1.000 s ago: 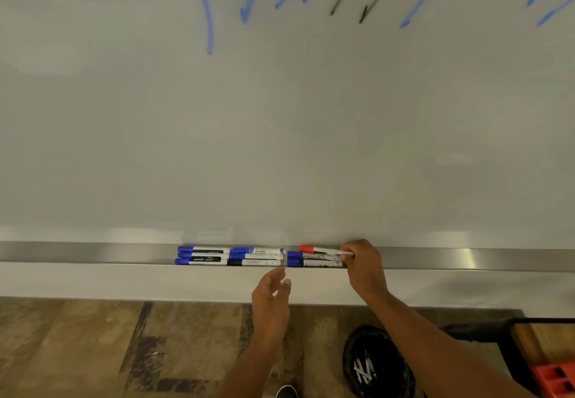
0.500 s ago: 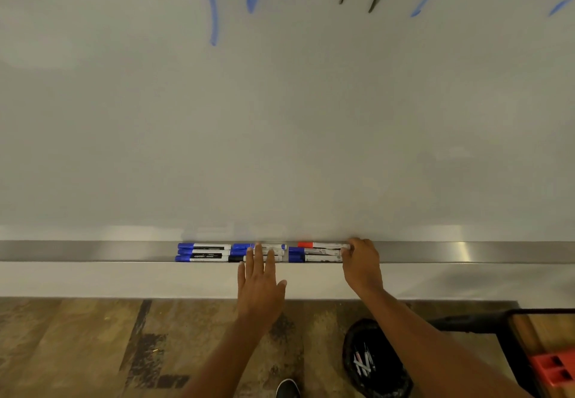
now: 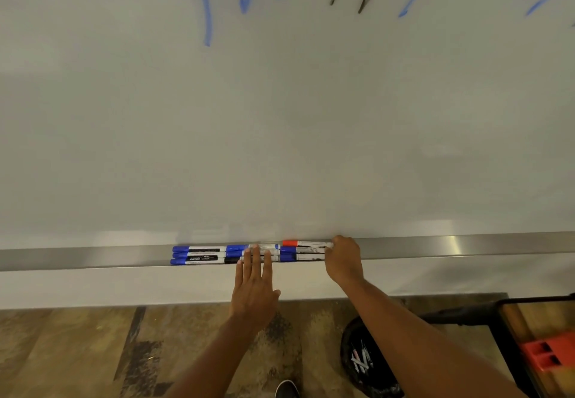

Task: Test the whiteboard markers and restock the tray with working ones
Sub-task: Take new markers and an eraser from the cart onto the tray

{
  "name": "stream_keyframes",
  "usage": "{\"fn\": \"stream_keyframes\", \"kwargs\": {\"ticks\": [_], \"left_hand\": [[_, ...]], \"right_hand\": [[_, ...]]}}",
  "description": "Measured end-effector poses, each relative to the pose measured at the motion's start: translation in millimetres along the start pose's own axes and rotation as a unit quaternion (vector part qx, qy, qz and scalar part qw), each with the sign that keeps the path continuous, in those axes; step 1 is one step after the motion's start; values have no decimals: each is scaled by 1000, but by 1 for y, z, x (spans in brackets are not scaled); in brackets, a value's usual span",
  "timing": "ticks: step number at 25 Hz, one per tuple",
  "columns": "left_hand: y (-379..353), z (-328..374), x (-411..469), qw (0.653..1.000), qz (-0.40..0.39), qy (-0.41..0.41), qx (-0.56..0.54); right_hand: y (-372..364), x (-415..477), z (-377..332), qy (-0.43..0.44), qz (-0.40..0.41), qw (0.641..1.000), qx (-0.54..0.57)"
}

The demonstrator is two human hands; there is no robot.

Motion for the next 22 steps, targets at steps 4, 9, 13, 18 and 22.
{"fn": "stream_keyframes", "kwargs": {"ticks": [4,9,13,18,22], "left_hand": [[0,0,0,1000,-4,-2,0],[5,6,-1,1000,6,-13,-12],[9,32,1,999,2,-42,-11],[19,98,1,995,19,-101,-16],[20,178,2,987,13,-162,-15]], "right_hand": [[-1,0,2,-3,-1,1000,3],[9,-12,0,41,6,999,19],[36,-29,8,142,54,988,-33],[60,-42,57,156,48,978,-129],[104,-46,107,122,64,979,-153]]}}
Point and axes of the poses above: each hand's wrist, its own x-axis towards the middle knuckle, its own y-axis out of the back of the hand, z = x × y, the point moved 10 cm from there along x, towards the middle knuckle, and after that the axes turned 10 degrees about z, right-handed, at the moved point
